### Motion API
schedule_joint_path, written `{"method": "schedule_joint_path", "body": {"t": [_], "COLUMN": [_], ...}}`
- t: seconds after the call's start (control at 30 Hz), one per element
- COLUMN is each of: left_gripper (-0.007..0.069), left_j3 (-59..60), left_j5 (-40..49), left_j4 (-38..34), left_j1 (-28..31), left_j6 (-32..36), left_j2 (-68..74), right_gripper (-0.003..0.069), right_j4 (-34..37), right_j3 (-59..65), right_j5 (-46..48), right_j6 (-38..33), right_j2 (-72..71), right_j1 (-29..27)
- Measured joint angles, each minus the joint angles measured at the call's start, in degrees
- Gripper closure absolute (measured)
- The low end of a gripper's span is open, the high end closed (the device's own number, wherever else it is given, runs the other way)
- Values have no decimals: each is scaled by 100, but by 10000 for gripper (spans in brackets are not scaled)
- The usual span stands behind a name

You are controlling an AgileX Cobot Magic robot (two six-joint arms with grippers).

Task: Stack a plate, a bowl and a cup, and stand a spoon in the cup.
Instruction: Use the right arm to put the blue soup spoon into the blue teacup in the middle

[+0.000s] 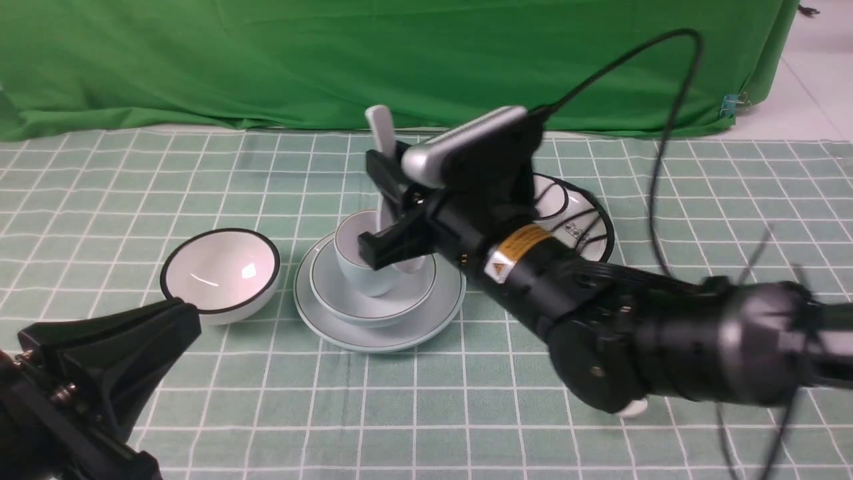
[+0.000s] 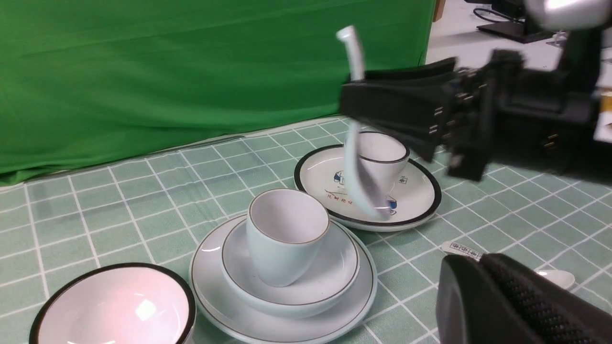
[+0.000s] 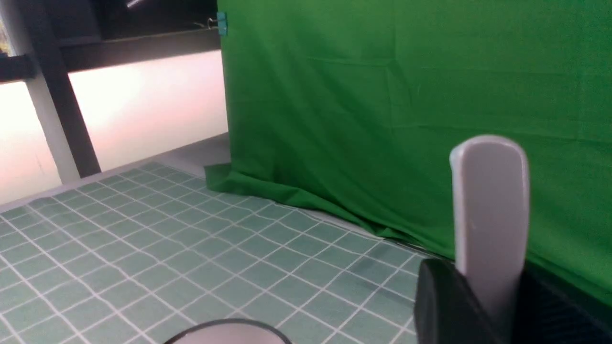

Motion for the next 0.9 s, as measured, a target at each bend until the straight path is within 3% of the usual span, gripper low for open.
{"method": "schedule_joint_path", "body": {"t": [0.4, 0.9], "left_gripper": [614, 613], "left_j3": [0, 0], "left_j5": [284, 346], "left_j4": [5, 22], "left_j1": [0, 0], "left_j6": [0, 23], "left_j2": [0, 0], "right_gripper": [491, 486], "right_j4": [-694, -833], "right_j3": [-1476, -1539], "right_j5": [109, 336], "right_j6": [720, 821], "right_j2": [1215, 1685], "right_j1": [-383, -443]}}
